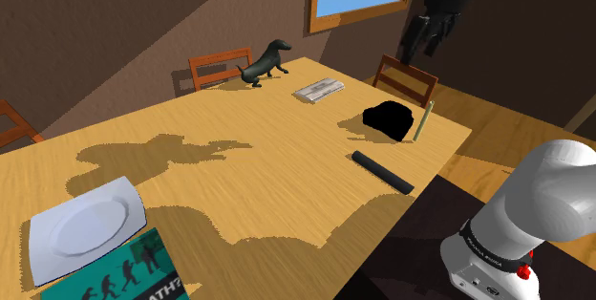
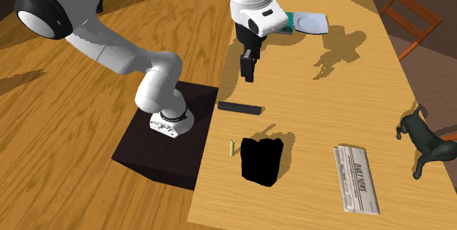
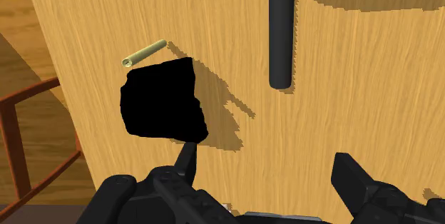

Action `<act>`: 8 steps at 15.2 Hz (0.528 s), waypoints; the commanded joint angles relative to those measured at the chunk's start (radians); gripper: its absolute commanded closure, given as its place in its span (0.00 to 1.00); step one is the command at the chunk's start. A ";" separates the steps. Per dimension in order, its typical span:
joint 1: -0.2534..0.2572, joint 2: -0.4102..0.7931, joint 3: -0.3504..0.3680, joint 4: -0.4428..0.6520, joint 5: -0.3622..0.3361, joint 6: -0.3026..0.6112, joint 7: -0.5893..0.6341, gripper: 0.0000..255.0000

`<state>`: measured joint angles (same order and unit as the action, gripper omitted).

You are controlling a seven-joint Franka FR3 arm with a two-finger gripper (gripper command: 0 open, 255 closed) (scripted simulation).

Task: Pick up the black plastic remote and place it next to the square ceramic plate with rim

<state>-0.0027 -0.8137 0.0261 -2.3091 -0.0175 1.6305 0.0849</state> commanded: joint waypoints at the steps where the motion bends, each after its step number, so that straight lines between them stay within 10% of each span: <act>1: 0.000 0.000 0.000 0.000 0.000 0.000 0.000 0.00; 8: 0.019 0.001 0.011 -0.222 0.030 0.179 0.010 0.00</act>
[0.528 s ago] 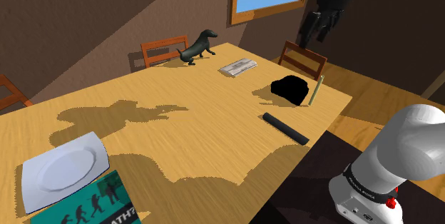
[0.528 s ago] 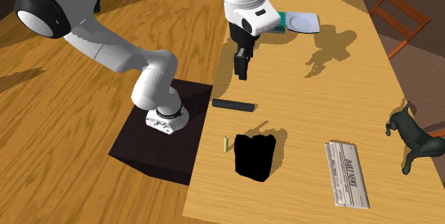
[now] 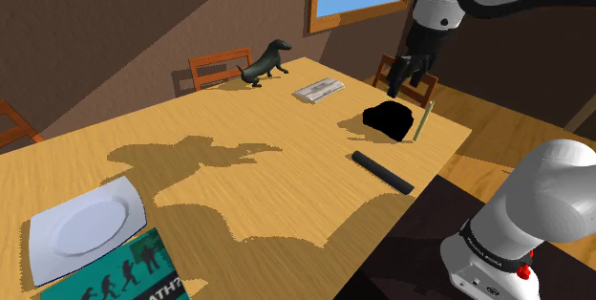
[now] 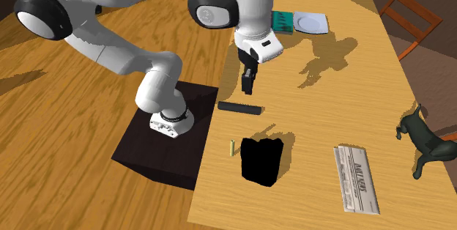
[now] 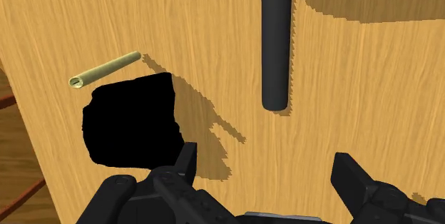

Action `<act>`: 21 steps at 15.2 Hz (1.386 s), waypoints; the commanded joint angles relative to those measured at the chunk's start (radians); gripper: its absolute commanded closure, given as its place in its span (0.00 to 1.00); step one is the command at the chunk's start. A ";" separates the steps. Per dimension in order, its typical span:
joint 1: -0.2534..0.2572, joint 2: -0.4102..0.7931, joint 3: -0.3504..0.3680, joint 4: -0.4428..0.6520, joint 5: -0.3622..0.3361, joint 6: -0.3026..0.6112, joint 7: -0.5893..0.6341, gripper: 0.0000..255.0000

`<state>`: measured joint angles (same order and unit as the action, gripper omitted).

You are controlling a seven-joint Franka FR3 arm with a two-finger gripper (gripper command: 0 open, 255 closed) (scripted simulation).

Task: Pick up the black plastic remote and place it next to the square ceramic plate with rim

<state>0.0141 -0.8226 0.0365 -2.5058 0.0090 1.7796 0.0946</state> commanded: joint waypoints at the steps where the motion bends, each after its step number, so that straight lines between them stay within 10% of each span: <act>1: 0.005 0.014 0.003 -0.054 0.008 0.057 0.001 0.00; 21: 0.070 0.306 0.042 -0.390 0.098 0.605 0.005 0.00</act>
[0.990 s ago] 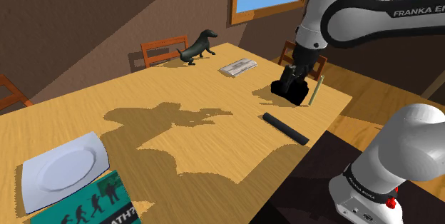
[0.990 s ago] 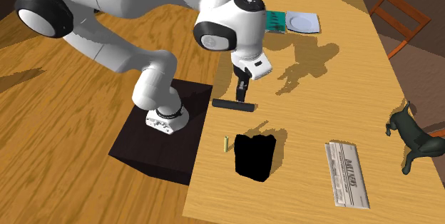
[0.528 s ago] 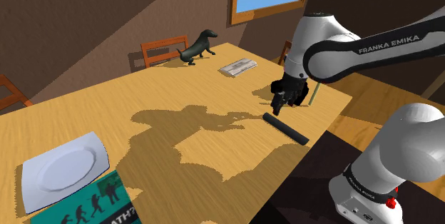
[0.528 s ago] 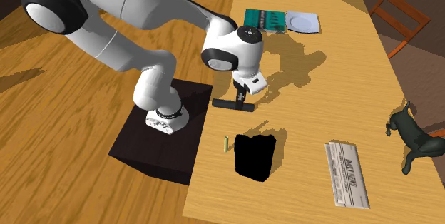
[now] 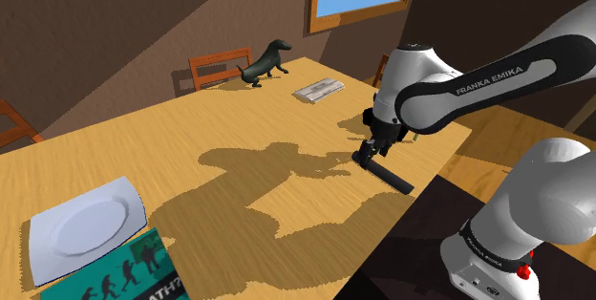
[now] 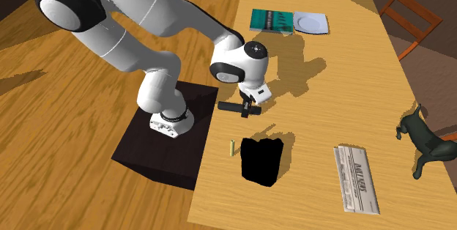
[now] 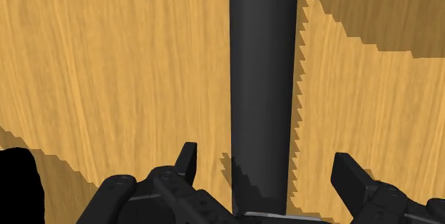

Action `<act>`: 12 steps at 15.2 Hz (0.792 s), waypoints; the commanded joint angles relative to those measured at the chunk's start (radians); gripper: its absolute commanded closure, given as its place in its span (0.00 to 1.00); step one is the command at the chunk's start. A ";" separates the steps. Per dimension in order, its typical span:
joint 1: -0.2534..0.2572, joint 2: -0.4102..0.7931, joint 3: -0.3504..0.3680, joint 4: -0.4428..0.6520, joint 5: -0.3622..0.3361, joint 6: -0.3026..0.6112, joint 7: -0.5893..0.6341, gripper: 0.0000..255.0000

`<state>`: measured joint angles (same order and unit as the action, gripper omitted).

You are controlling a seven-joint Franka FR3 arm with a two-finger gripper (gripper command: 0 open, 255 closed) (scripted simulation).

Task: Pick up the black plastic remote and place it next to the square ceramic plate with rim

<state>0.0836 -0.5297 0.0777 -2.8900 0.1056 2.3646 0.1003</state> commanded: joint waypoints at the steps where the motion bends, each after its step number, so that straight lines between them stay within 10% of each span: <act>1: 0.001 0.036 0.002 -0.015 0.003 0.052 -0.002 0.00; 9: 0.001 0.036 0.002 -0.014 0.003 0.051 -0.002 0.00; 10: 0.001 0.036 0.002 -0.014 0.003 0.051 -0.002 1.00; 12: 0.001 0.036 0.002 -0.014 0.003 0.051 -0.002 1.00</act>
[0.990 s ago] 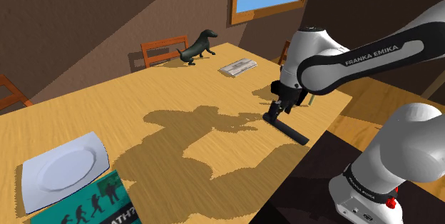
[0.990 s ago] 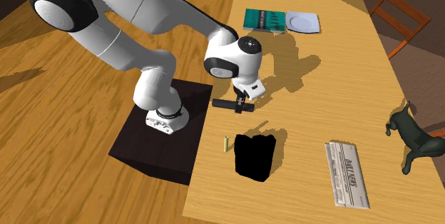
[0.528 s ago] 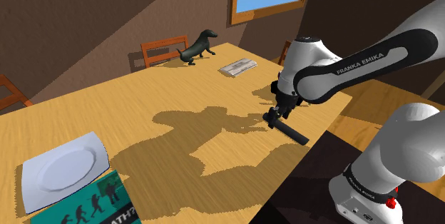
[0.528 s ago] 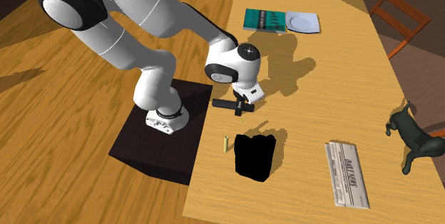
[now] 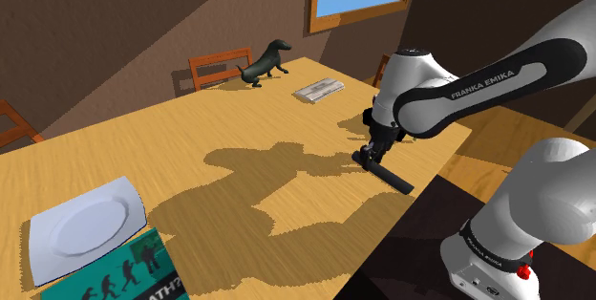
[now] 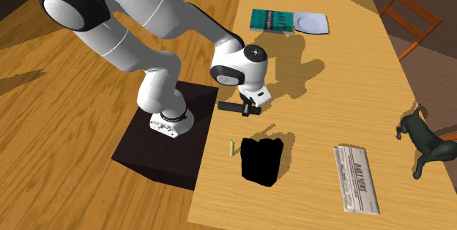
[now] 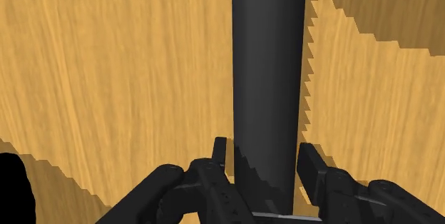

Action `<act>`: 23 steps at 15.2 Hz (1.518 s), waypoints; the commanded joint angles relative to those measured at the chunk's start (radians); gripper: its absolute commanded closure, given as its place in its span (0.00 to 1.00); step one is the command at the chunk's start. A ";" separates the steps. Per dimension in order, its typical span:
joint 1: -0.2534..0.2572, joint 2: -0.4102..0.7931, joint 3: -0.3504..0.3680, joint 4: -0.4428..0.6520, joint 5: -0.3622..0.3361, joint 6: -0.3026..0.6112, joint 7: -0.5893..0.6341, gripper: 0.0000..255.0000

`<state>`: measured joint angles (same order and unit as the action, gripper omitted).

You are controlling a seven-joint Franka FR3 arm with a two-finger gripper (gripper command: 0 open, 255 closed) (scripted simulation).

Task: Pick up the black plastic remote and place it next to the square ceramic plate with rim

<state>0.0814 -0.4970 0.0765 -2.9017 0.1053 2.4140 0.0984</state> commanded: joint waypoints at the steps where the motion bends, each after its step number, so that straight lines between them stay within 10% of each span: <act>1: 0.003 0.004 0.002 -0.002 0.003 0.002 -0.001 1.00; 23: -0.002 -0.171 -0.008 0.119 -0.015 -0.293 0.013 1.00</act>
<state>0.0801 -0.6605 0.0691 -2.7917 0.0914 2.1373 0.1107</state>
